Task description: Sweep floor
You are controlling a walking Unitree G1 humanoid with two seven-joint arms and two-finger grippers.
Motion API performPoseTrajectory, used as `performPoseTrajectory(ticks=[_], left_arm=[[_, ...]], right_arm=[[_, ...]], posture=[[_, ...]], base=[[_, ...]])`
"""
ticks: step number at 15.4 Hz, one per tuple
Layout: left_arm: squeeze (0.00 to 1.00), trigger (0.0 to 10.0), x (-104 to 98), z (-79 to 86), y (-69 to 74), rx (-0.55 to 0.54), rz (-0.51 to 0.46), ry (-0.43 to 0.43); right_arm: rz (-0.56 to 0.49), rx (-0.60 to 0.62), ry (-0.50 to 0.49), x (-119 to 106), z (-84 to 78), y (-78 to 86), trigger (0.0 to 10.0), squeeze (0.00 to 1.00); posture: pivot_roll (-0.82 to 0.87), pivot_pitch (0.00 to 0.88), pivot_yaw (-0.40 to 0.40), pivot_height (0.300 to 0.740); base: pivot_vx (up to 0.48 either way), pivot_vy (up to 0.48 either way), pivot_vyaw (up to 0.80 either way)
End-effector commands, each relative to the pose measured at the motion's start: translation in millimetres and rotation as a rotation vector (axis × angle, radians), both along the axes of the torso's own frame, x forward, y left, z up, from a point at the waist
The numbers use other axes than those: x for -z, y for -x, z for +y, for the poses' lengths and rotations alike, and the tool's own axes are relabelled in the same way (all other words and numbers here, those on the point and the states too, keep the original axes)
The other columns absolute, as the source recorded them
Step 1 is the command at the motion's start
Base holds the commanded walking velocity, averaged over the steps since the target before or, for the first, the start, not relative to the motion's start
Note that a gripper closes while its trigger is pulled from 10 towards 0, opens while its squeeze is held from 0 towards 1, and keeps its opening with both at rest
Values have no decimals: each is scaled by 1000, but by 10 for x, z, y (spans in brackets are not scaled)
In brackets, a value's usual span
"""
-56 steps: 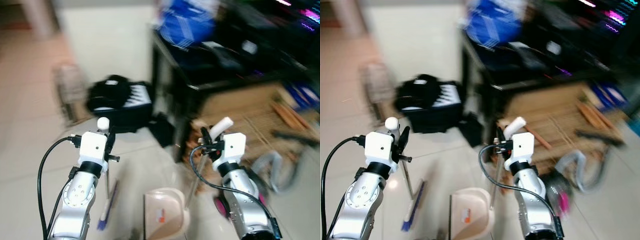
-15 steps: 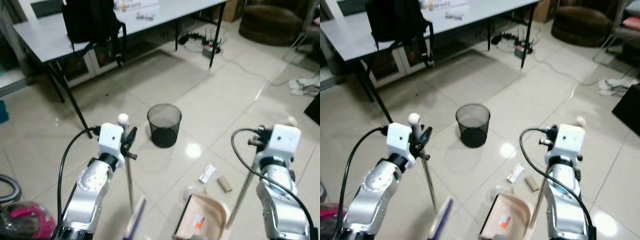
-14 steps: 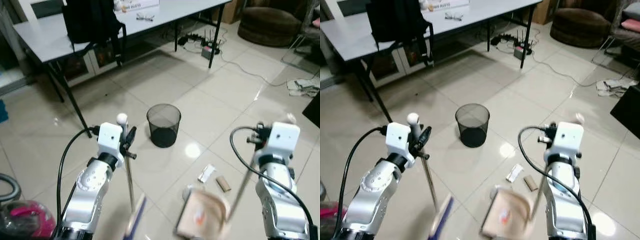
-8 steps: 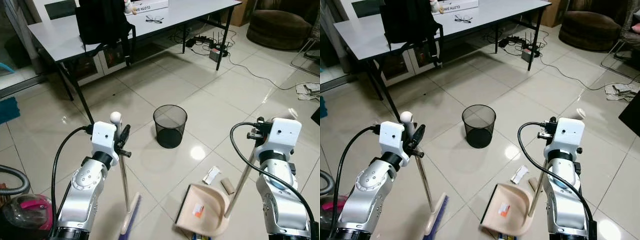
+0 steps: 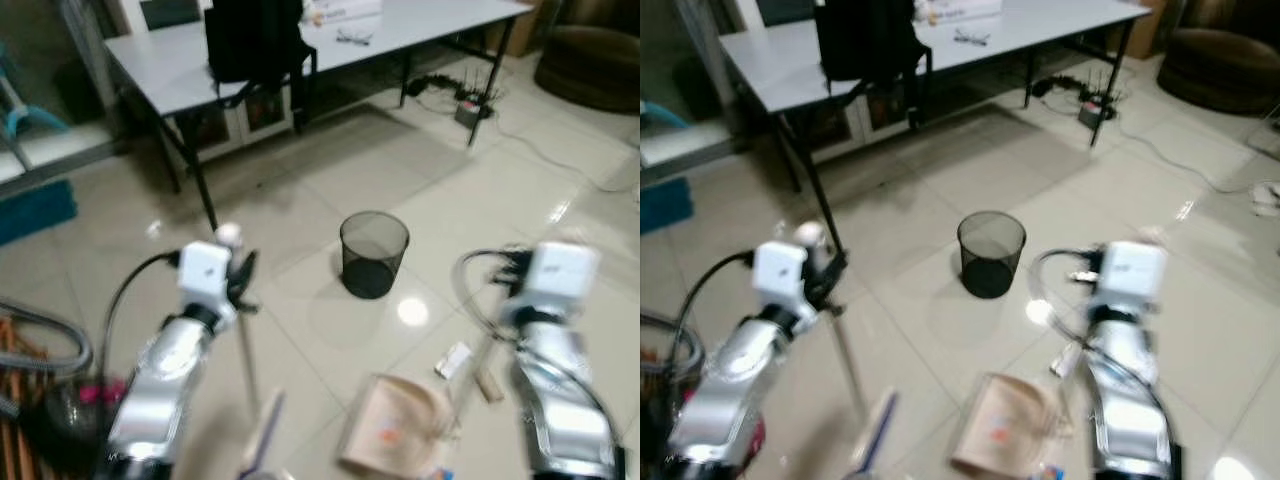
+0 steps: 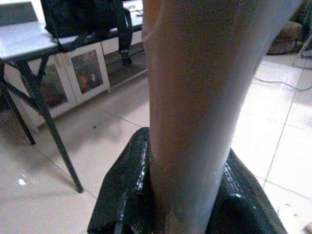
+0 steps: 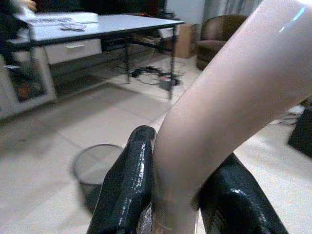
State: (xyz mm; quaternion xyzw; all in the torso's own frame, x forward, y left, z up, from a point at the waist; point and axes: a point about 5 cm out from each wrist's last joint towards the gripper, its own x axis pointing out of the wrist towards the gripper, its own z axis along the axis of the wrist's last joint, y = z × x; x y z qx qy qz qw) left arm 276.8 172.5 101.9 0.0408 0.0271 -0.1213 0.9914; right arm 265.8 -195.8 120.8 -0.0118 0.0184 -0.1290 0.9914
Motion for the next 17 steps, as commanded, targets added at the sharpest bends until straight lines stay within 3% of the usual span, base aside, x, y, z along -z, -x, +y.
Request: performPoseTrajectory(ticks=[1,7,12,17], left_arm=[[0,10000,-105,-44,-44,14,-42,2],[0,10000,-115,-46,-65,26,-39,-13],[0,10000,-143,-99,-26,66,-78,-44],[0,10000,-125,-121,-8,76,-73,-55]], right_arm=[[-15,24,-1,-43,-78,24,10000,0],[-20,23,-19,-49,-64,18,10000,0],[-20,9,-2,-59,-61,10,10000,0],[-3,11,20,-45,-56,5,10000,0]], posture=[[-27,48,37,740],[-29,46,40,740],[-25,45,31,740],[-27,46,33,740]], base=[[0,480,-581],[0,422,-698],[0,0,-590],[0,-480,0]])
